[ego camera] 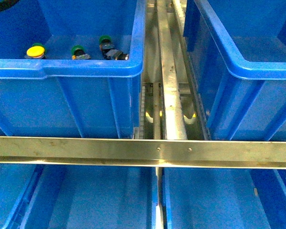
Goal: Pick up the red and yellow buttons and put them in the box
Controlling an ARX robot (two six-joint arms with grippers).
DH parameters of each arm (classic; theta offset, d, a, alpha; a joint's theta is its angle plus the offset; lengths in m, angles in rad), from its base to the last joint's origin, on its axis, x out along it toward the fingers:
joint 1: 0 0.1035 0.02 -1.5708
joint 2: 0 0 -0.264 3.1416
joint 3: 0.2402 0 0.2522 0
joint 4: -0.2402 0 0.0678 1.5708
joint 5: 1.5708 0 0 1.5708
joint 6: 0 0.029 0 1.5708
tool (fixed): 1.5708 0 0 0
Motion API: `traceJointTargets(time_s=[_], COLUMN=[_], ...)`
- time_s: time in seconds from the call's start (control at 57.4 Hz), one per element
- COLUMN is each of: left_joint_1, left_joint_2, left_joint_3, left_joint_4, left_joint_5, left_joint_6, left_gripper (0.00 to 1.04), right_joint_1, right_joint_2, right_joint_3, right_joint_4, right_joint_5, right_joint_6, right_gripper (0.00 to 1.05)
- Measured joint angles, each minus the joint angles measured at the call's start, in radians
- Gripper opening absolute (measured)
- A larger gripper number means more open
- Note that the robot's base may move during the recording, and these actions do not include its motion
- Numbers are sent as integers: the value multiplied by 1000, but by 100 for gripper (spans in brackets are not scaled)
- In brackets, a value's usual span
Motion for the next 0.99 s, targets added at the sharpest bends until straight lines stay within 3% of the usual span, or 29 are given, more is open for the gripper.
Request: traceJointTargets(time_s=[0.139, 0.401, 0.994], left_joint_1=[-4, -6, -27], left_joint_2=[10, 36, 89], left_joint_3=[3, 34, 63], left_joint_4=[12, 2, -2], left_joint_5=[1, 6, -5], left_joint_6=[-13, -14, -23], left_gripper=[34, 34, 34], right_joint_1=[110, 216, 256], right_joint_2=[72, 97, 127], right_joint_3=[34, 88, 88], right_joint_4=[42, 64, 93], right_joint_5=[45, 69, 81], right_joint_6=[58, 62, 61], right_gripper=[99, 99, 99])
